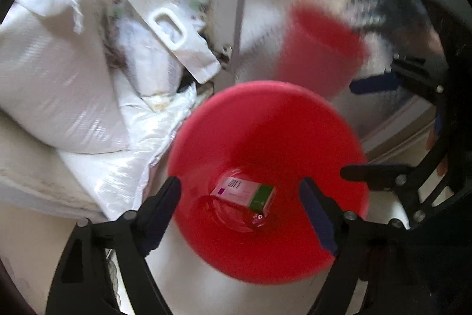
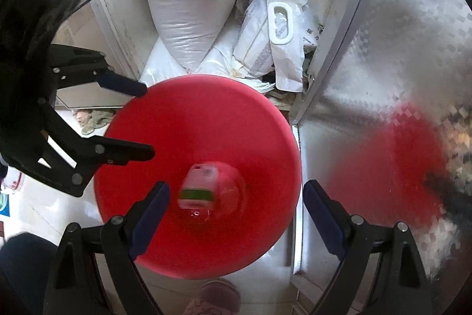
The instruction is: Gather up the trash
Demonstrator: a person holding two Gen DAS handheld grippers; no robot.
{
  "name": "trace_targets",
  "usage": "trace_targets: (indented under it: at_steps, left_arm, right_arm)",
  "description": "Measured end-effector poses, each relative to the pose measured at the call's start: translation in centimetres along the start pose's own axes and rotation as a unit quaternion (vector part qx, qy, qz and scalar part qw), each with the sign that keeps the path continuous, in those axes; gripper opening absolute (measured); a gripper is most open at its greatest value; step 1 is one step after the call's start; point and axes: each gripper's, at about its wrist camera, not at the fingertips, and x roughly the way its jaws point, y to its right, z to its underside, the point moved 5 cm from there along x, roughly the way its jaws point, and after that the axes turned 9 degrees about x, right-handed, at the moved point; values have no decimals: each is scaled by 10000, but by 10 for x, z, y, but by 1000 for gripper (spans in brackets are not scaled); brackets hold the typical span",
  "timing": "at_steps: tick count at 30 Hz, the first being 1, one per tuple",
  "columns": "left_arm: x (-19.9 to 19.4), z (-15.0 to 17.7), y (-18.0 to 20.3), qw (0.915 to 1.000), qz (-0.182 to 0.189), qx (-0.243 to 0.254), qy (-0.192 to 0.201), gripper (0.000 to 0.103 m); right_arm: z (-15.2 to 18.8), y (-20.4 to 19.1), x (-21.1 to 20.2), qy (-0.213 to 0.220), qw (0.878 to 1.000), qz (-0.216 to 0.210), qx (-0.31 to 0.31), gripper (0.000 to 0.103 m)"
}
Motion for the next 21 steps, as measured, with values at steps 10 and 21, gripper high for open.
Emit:
trace_targets:
  at_steps: [10, 21]
  left_arm:
    - [-148, -41, 15, 9978, 181, -625, 77, 90]
    - [-336, -78, 22, 9949, 14, -1002, 129, 90]
  right_arm:
    - [-30, -42, -120, -322, 9995, -68, 8, 91]
    - [-74, -80, -296, -187, 9990, -35, 397, 91]
